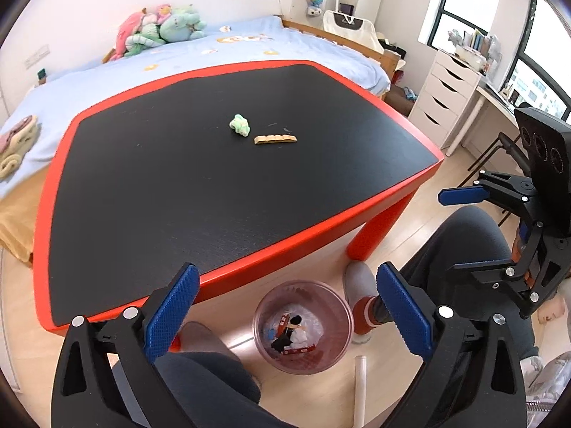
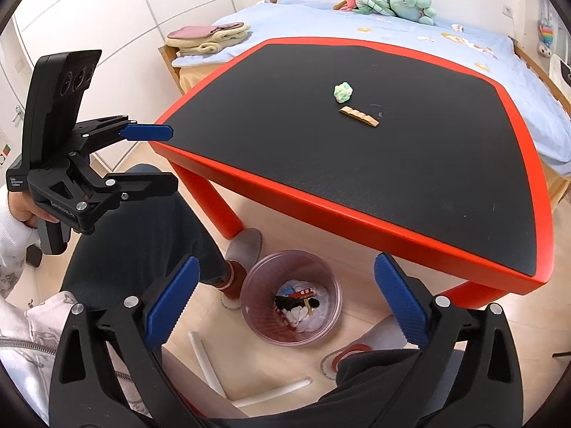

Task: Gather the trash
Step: 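Carry the block and box over the pink bin and open both tools, then grasp the green fuzzy ball with the left tool while the right tool grasps the wooden clothespin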

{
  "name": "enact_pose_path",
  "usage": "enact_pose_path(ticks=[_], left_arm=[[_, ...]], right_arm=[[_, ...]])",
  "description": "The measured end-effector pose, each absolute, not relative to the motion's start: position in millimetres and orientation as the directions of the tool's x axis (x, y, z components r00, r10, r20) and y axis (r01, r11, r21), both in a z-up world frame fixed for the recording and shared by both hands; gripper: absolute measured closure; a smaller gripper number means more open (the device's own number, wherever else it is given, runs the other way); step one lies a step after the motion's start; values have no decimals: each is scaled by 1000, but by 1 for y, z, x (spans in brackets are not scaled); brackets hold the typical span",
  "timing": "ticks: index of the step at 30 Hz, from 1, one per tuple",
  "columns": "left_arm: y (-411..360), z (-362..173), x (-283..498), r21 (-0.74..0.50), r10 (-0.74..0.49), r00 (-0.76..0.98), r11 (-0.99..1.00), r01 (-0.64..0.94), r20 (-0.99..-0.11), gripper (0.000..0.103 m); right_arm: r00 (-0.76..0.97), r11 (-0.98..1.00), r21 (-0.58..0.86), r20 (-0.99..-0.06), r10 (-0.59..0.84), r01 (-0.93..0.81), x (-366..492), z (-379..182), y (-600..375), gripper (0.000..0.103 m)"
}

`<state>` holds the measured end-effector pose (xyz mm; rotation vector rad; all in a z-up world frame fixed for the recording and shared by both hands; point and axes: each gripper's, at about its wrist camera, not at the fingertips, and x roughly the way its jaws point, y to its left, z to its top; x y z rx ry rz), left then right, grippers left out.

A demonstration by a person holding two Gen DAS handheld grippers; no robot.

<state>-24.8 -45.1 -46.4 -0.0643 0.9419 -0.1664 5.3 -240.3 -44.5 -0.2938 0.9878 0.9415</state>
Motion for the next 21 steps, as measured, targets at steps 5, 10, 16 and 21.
enact_pose_path(ticks=[5,10,16,21], left_arm=[[-38,-43,-9,-128,-164,583,986,102,-796,7],[-27,-38,22,-118,-154,596,988,99,-789,7],[-13,-36,78,-139,-172,589,985,102,-789,7],[-5,-42,131,-137,-167,579,986,95,-798,7]], right_arm=[[218,583,183,-807,549,-791,23,-41,-235,6],[235,568,146,-806,543,-810,57,-35,-221,6],[234,524,99,-814,531,-846,102,-34,-195,6],[221,499,88,-821,527,-862,144,-44,-174,6]])
